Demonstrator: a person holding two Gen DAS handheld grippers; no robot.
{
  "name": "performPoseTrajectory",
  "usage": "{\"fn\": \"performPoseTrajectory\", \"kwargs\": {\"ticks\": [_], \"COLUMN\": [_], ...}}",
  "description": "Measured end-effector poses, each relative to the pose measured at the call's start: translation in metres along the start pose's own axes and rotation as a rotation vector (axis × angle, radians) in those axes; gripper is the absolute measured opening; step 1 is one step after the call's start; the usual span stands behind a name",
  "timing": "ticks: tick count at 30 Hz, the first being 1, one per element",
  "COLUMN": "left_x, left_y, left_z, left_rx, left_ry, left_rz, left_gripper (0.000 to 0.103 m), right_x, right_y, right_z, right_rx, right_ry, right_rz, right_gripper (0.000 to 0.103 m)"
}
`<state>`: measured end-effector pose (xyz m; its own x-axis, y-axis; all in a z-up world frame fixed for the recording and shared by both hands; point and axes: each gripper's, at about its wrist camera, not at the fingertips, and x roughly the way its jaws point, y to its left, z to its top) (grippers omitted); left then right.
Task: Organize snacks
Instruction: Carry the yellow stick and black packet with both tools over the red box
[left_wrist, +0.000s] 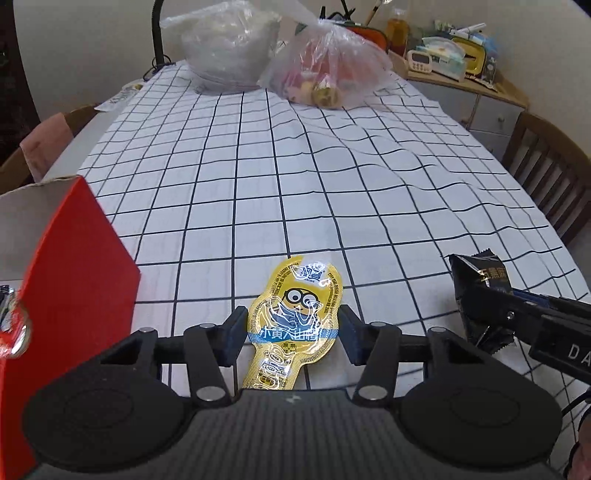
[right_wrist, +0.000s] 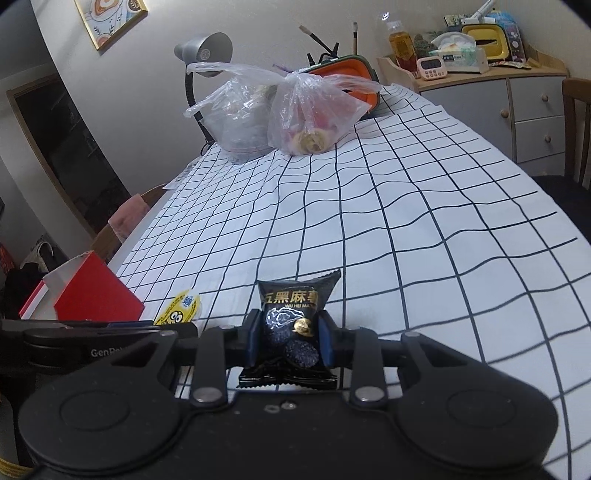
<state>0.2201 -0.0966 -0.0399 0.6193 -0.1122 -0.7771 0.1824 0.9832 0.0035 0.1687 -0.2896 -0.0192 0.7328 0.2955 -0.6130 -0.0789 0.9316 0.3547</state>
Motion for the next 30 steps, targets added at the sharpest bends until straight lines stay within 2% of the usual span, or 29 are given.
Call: {"fn": "performPoseTrajectory", "kwargs": {"ticks": [9,16,24,30], "left_x": [-0.065,-0.114,-0.165,-0.194], "left_y": [0.006,0.021,0.056,0.094], "left_z": [-0.023,-0.034,-0.045,-0.050], "left_rx": [-0.010,-0.009,-0.027,-0.054], "left_ry": [-0.093,-0.160,-0.249,-0.307], "left_rz": [-0.008,-0.008,0.011,0.027], "left_gripper": [0.051,0.052,0.052,0.052], "right_x": [-0.048,-0.082,-0.100,-0.097], "right_y": [0.038,0.084,0.138,0.190], "right_z": [-0.010,-0.011,-0.014,-0.013], "right_rx": [-0.064,-0.133,-0.213,-0.291], "right_ry": [-0.049,-0.092,-0.111,-0.119], "right_rz": [0.000,0.021,0.059,0.101], "right_gripper": [0.030,0.030,0.030,0.030]}}
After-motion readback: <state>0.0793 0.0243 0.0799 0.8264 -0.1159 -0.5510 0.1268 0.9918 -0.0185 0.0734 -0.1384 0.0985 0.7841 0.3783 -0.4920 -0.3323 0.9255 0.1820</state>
